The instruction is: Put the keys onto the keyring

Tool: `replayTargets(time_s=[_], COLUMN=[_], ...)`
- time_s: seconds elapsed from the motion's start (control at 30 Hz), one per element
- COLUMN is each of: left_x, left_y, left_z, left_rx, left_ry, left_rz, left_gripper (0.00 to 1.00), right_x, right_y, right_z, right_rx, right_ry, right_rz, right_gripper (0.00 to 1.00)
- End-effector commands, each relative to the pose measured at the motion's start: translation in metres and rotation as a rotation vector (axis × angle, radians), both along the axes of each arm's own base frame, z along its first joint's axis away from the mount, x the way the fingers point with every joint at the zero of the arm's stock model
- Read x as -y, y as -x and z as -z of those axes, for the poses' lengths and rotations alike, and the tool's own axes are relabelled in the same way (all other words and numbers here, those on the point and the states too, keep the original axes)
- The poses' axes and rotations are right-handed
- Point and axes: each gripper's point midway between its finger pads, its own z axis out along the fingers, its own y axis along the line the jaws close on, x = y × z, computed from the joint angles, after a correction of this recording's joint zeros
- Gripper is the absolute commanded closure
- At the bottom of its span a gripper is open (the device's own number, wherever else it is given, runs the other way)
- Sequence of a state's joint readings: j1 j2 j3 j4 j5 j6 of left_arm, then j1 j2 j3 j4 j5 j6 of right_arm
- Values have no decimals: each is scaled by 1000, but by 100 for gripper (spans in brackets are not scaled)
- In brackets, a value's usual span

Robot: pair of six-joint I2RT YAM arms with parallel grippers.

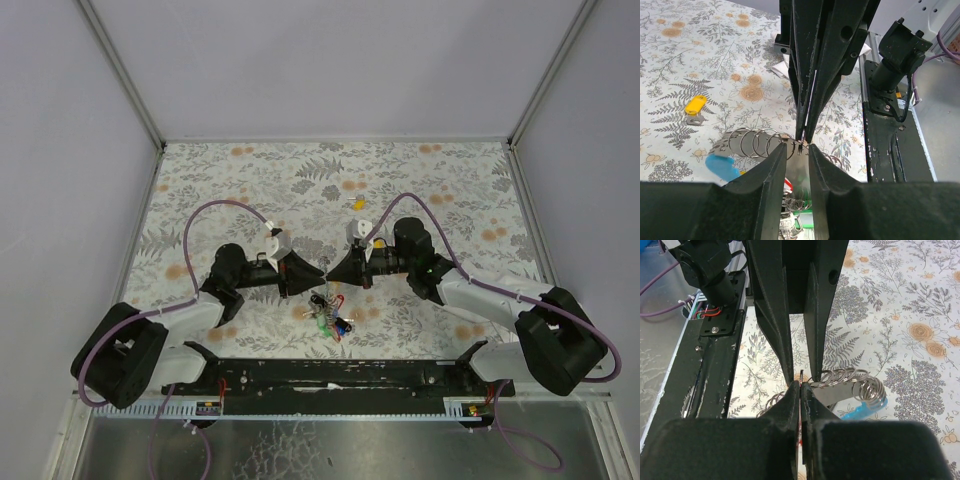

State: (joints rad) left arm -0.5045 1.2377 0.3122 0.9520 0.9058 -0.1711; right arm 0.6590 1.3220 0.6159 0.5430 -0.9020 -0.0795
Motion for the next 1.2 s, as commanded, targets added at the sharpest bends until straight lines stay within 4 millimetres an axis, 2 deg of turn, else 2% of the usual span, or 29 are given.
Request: replayTargets(time_s=[0.0, 0.37, 0.43, 0.53, 0.57, 0.77, 0.87, 1.07, 1.17], left_x=[5, 6, 7, 7, 7, 3, 2, 0, -1], left_y=[0, 2, 3, 2, 2, -10, -15, -23, -25], left_z=[-12, -14, -14, -13, -12, -6, 0, 6, 8], left_rx=[49, 47, 46, 43, 41, 28, 5, -19, -27], left_ry=[28, 40, 41, 37, 33, -9, -34, -70, -82], left_rz=[25, 47, 54, 50, 48, -25, -58, -101, -110], left_gripper=[76, 77, 82, 99, 100, 100, 100, 100, 100], right_x=[-6, -8, -8, -7, -6, 5, 15, 39, 56], right_y=[-1, 3, 3, 2, 2, -15, -26, -45, -63], right_z=[-37, -35, -34, -33, -33, -28, -26, -30, -34], right_rx=[91, 71, 68, 66, 68, 92, 94, 107, 39], right_ry=[-100, -102, -101, -97, -95, -41, -1, 25, 29], right_rz=[-27, -51, -51, -40, -32, 107, 214, 423, 606], right_gripper=[100, 100, 100, 100, 99, 70, 50, 20, 12])
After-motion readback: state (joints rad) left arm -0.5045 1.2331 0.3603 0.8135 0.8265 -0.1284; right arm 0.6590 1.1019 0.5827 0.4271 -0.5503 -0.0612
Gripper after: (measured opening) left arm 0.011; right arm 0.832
